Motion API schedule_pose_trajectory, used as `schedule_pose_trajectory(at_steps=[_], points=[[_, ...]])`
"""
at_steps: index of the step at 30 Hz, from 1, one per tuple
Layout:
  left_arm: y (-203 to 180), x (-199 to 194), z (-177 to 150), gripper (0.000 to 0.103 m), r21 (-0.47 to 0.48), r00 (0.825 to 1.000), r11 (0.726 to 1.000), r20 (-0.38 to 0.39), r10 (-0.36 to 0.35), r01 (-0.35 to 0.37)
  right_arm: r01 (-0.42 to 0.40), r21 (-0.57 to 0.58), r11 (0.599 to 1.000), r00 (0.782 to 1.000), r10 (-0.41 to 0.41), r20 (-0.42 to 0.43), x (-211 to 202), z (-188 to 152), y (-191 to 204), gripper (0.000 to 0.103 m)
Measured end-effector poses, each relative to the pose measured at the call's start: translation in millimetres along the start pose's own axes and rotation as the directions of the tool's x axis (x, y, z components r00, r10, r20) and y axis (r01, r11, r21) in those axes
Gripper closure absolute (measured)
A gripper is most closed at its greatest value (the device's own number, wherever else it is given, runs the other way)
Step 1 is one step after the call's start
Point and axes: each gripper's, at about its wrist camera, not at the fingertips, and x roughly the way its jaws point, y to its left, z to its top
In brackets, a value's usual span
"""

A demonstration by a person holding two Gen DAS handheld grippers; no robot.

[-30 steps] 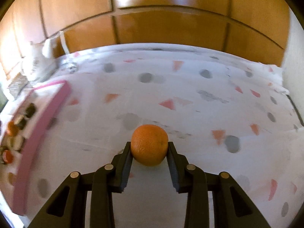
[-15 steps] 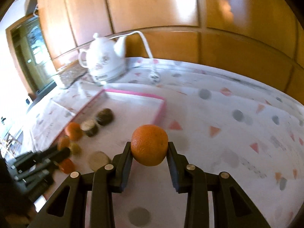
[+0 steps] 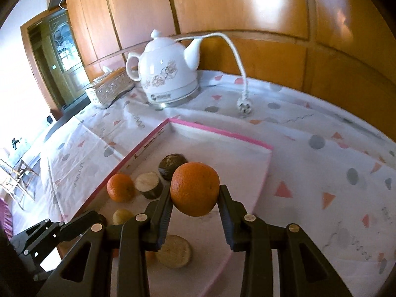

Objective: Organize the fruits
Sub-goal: 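Place the carrot in the tray with the left tool while the right tool drops the orange there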

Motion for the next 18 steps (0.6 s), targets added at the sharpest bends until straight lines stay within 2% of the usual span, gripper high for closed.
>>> schedule_pose_trajectory(at_steps=[7, 11, 13, 18], points=[[3, -5, 2, 0.056, -0.010, 1.000, 1.000, 0.013, 0.008, -0.008, -0.003, -0.005, 1.000, 1.000, 0.003, -0.009, 5, -4, 8, 0.064], [5, -11, 3, 0.045, -0.019, 1.000, 1.000, 0.029, 0.011, -0.010, 0.005, 0.007, 1.000, 1.000, -0.005, 0.004, -2, -7, 7, 0.064], [5, -14, 3, 0.045, -0.021, 0.999, 1.000, 0.034, 0.013, -0.013, 0.019, 0.013, 1.000, 1.000, -0.019, 0.019, -8, -9, 7, 0.064], [5, -25, -1, 0.030, -0.014, 0.998, 1.000, 0.057, 0.026, -0.025, 0.075, 0.033, 0.997, 0.995, -0.077, 0.070, -31, -21, 7, 0.064]])
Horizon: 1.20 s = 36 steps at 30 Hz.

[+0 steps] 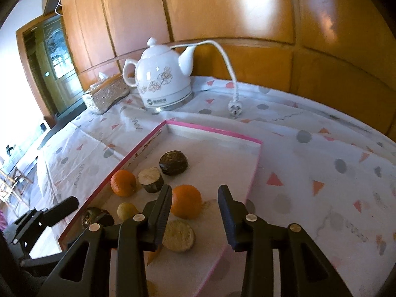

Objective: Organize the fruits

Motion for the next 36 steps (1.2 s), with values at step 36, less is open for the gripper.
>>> schedule_pose_trajectory(at_steps=[36], points=[[-16, -46, -16, 0.000, 0.015, 0.995, 0.998, 0.075, 0.062, -0.063, 0.149, 0.054, 0.987, 0.985, -0.153, 0.081, -65, -60, -5, 0.064]])
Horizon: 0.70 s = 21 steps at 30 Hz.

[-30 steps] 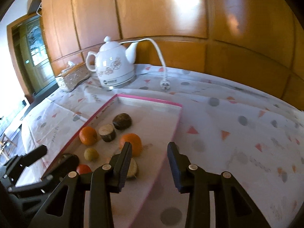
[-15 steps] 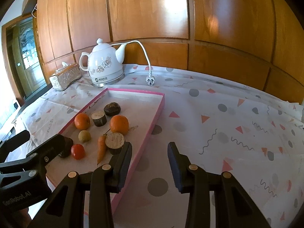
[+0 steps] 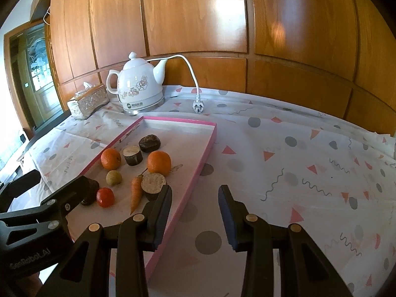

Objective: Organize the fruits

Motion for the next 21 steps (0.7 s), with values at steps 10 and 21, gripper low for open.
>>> schedule_pose_trajectory(at_steps=[10, 21], points=[[2.6, -2.9, 2.0, 0.000, -0.009, 1.000, 1.000, 0.008, -0.001, 0.001, 0.000, -0.004, 1.000, 1.000, 0.000, -0.003, 1.0, 0.4, 1.7, 0.064], [3.2, -6.9, 2.1, 0.001, -0.010, 0.999, 1.000, 0.036, 0.009, -0.009, 0.001, -0.005, 1.000, 1.000, -0.001, -0.004, 1.0, -0.4, 1.4, 0.064]])
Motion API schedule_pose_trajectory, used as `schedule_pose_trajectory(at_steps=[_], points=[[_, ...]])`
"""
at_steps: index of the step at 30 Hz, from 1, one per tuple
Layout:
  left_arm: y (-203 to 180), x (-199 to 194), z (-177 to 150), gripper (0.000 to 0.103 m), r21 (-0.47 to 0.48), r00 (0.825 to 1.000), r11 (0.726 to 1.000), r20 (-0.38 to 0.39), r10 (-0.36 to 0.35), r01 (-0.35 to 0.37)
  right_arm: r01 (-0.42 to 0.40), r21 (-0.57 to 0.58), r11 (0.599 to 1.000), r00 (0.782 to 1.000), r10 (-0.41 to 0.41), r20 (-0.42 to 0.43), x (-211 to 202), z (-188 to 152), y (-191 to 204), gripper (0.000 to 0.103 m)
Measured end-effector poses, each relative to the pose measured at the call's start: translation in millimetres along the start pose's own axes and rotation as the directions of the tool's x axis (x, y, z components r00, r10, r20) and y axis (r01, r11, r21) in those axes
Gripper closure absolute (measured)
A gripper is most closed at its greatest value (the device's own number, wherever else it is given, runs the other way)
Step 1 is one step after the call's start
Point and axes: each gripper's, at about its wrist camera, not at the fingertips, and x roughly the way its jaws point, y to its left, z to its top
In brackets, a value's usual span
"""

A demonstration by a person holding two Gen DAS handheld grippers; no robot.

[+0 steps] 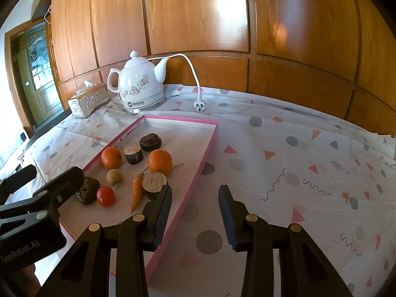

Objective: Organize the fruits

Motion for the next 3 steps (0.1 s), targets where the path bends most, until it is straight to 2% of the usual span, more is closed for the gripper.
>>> schedule_pose_trajectory(at_steps=[3], points=[[0.1, 1.5, 1.2, 0.000, -0.005, 1.000, 1.000, -0.014, -0.017, 0.017, 0.000, 0.009, 1.000, 1.000, 0.000, -0.001, -0.3, -0.2, -4.6, 0.064]])
